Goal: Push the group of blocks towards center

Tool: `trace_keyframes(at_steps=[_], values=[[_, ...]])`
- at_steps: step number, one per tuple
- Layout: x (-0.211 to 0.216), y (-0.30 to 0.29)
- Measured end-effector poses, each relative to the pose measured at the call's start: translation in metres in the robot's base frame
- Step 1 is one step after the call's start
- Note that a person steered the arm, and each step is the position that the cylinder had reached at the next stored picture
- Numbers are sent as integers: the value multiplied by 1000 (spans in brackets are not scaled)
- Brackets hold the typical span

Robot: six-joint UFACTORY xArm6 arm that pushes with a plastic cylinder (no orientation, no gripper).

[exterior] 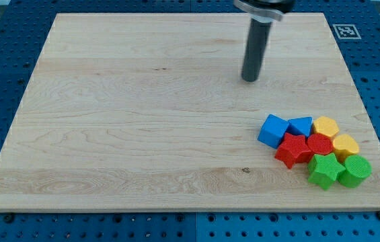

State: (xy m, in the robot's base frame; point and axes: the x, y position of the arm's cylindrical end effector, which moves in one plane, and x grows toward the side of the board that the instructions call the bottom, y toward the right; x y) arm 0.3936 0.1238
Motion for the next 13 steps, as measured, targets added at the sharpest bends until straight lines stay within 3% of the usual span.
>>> trace_keyframes(at_steps=[1, 4, 6, 7, 10, 11, 12, 13], values=[[26, 20], [83, -108], [205, -77], [225, -52], [225, -32], [225, -12], [225, 54], [224, 62]])
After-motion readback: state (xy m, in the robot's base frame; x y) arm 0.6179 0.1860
